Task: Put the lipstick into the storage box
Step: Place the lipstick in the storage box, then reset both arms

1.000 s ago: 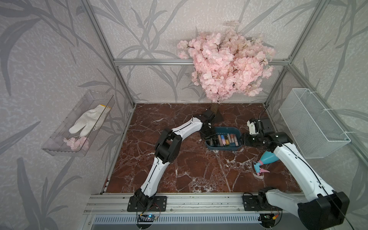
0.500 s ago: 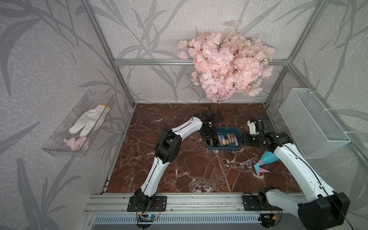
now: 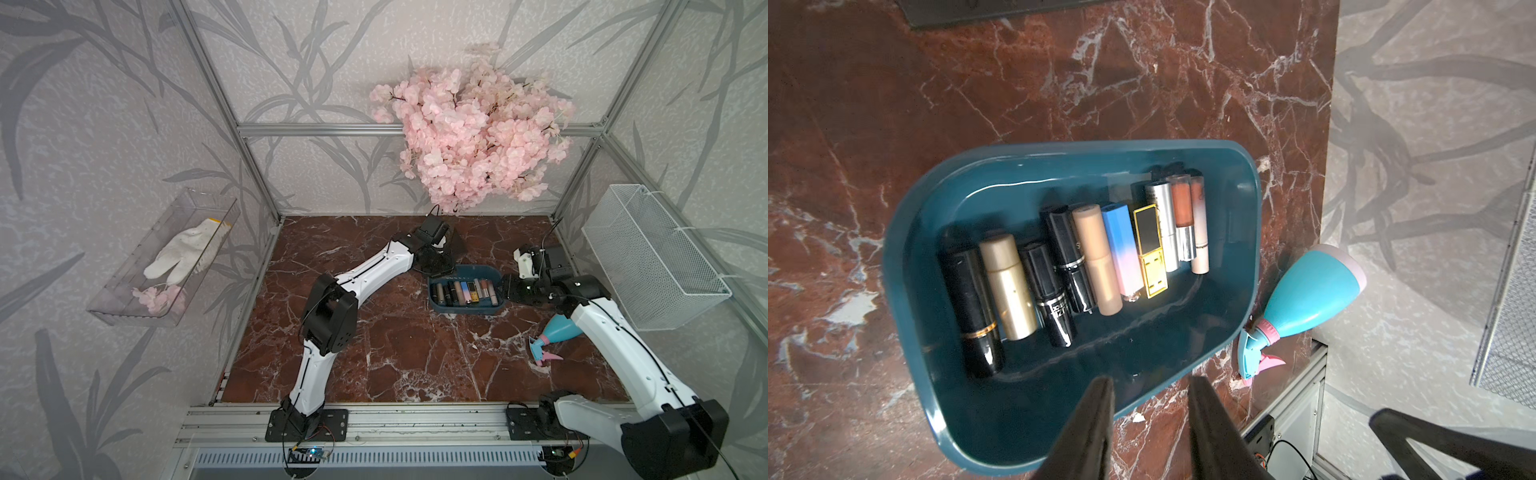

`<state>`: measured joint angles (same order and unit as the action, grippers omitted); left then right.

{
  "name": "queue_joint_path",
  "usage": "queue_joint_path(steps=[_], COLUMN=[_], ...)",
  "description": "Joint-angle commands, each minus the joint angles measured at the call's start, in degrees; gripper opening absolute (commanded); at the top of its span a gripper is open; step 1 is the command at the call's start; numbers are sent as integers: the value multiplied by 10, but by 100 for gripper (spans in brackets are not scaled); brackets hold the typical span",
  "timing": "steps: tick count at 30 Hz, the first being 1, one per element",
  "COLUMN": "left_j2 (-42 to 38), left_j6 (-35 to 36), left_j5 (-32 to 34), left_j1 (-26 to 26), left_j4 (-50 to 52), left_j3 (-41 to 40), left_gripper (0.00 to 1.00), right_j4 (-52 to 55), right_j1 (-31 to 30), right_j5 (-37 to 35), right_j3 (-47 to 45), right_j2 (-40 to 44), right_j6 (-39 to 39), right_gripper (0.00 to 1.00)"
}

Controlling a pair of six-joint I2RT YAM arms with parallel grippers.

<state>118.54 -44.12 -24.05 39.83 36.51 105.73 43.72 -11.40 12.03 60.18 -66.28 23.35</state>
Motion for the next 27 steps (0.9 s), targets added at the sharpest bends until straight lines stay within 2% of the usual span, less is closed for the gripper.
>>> queue_joint_path(steps=[1, 9, 12, 15, 17, 18, 21, 25, 26, 27], left_j2=[-42, -163, -224, -287, -329, -353, -416, -493, -507, -524], left_j6=[4, 42, 66, 88, 107, 114, 142, 178, 185, 193], left_j5=[8, 31, 57, 94, 119, 135, 174, 211, 216, 222], left_j1=[3, 3, 4, 2, 2, 3, 3, 2, 2, 2], left_j4=[-55, -143, -177, -209, -230, -240, -274, -330, -337, -339], left_j3=[-41, -186, -256, -324, -366, -390, -456, -544, -561, -575], left_gripper=[34, 36, 40, 48, 63, 97, 100, 100, 100, 100], right_j4=[-21, -105, -140, -164, -180, -189, -216, -254, -262, -273], right_j1=[2, 2, 1, 0, 1, 0, -1, -2, -2, -2], right_j5=[24, 67, 76, 80, 85, 85, 80, 77, 77, 78], right_j3=[-6, -35, -47, -59, -69, -76, -97, -124, -131, -139], right_j2=[15, 39, 49, 55, 60, 64, 81, 113, 122, 134], right_j6=[11, 21, 21, 9, 5, 3, -3, -33, -42, -56], right_gripper=[47, 47, 47, 48, 50, 50, 53, 77, 80, 88])
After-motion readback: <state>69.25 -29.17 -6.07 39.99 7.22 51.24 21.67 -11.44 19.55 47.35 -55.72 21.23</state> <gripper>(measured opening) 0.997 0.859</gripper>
